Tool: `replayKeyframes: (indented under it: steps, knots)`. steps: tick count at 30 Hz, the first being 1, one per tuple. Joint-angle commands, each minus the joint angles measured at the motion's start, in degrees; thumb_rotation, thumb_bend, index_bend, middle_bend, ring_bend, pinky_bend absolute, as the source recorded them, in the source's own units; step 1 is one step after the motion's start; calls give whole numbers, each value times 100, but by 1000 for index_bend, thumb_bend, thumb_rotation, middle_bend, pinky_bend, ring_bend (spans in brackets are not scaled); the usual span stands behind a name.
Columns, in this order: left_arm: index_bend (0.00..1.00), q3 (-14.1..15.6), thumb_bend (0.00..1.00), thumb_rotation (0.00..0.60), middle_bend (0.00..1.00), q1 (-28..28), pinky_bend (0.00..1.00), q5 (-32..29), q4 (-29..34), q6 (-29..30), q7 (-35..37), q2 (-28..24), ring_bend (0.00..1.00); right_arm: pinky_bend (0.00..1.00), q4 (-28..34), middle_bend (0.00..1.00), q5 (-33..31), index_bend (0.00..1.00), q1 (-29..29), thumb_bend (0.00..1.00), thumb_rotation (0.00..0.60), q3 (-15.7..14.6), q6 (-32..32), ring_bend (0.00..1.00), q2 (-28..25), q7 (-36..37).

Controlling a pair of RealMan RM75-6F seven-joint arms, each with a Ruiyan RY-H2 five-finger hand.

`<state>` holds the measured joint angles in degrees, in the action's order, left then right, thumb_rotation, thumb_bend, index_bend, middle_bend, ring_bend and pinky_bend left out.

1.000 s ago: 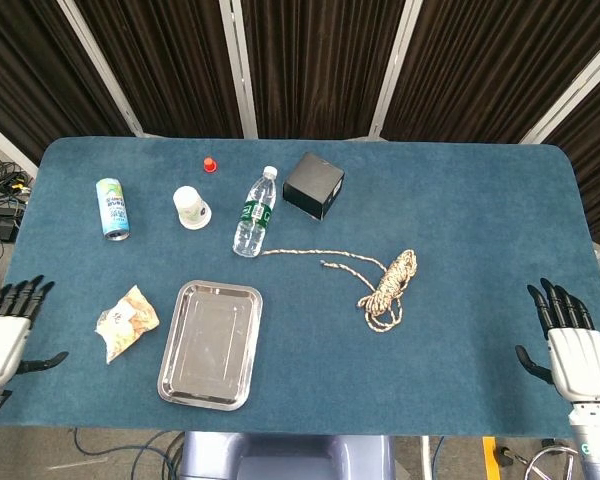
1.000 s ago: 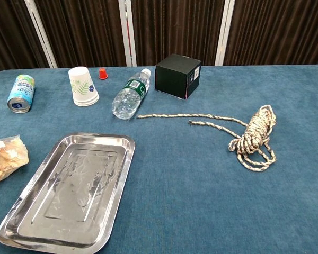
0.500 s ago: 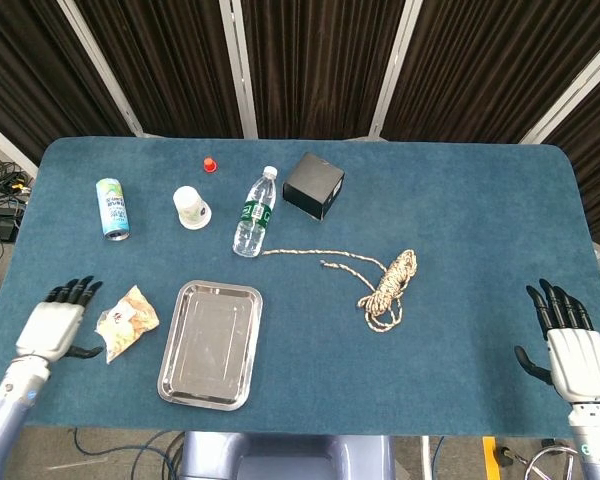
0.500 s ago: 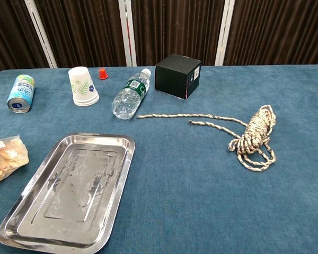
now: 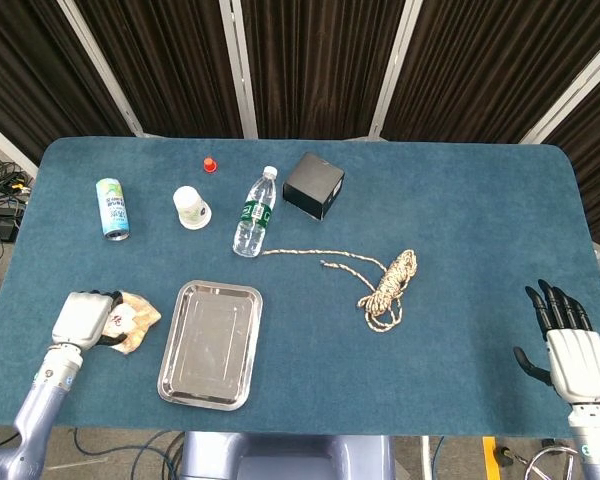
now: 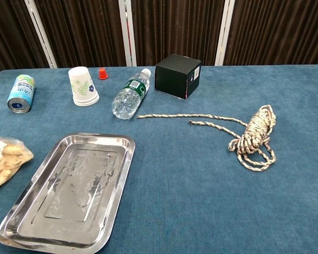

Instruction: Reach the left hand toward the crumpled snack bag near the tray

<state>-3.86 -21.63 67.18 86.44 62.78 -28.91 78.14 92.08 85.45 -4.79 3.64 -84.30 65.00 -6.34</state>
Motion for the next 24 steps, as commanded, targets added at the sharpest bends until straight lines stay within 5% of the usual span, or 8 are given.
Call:
replayKeyframes:
  steps: [1,11,19,21,24]
  knots:
    - [680,58,315,600,665,70,650,212,30,198,117,-107,592,111,2,0,3,0,3,302,600,2,-9,0,-2,1]
    - [649,-8,311,600,641,199,634,1034,1242,839,780,-1085,577,112,12,0,43,0,-8,302,600,-9,-12,0,24,-65]
    - [608,23,300,600,605,-50,603,1371,1878,689,413,-750,552,111,-10,0,36,0,-12,303,600,7,-19,0,30,-33]
    - [558,34,280,600,527,-125,532,1323,1917,600,176,-527,481,111,-15,0,29,0,-12,302,600,14,-22,0,22,1]
    - [361,72,227,600,267,-221,379,1227,1927,441,-100,-303,255,111,-21,0,32,0,-9,302,600,24,-38,0,7,40]
